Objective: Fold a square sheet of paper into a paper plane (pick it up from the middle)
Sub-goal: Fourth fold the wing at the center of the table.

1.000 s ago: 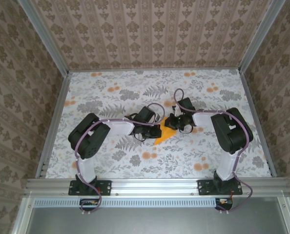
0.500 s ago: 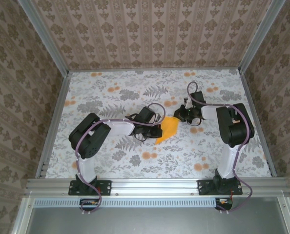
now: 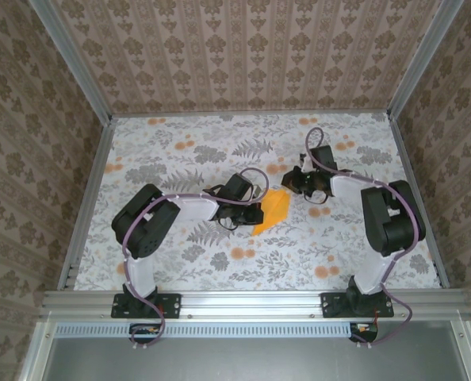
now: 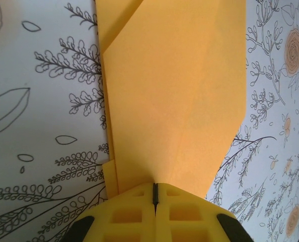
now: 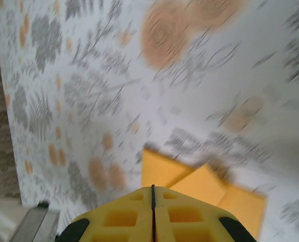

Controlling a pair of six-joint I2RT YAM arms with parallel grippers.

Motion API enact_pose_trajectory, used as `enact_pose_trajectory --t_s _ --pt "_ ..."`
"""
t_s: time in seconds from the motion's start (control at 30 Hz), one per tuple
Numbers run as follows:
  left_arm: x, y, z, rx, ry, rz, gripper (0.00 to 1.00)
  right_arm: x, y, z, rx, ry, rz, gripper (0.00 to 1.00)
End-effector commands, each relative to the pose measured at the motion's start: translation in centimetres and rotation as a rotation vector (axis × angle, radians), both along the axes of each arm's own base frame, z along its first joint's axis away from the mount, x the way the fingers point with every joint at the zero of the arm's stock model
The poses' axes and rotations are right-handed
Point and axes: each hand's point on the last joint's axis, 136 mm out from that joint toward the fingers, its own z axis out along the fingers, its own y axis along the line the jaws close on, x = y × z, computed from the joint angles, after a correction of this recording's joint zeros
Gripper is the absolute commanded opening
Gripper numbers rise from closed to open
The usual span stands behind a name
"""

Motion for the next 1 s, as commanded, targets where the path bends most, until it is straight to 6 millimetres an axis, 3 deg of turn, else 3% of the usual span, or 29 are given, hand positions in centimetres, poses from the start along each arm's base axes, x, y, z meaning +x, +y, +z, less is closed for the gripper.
enact_pose_trajectory --t_s 0.0,0.27,0.43,0.57,0.63,0.7,0.97 --pt "-2.5 2.7 -4.0 0.147 0.114 0.002 0.00 -3.3 1.8 -1.7 0.022 0.080 0.039 0.09" --pt "-2.2 2.3 -3.3 0.118 0.093 -0.008 0.00 -6.5 4.8 -4.2 0.070 0.165 0.135 0.08" --pt "-1.8 1.6 -2.3 0.079 0.067 -0.021 0.00 -7.2 4.2 -6.0 0.034 0.208 0.122 0.08" --pt "-1.3 0.2 0.2 -0.001 0.017 -0.057 0.00 -7.7 3.4 -7.4 -0.025 0.248 0.108 0.08" --pt "-1.4 -0.6 2.0 -0.060 0.003 -0.105 0.11 -7.9 3.0 -8.1 -0.050 0.267 0.102 0.08" --pt "-1.2 -0.8 3.1 -0.081 -0.020 -0.128 0.16 -8.1 2.8 -8.5 -0.063 0.281 0.100 0.08" --pt "-2.1 -1.5 3.7 -0.135 -0.003 -0.147 0.22 -8.3 2.3 -9.5 -0.098 0.319 0.087 0.08"
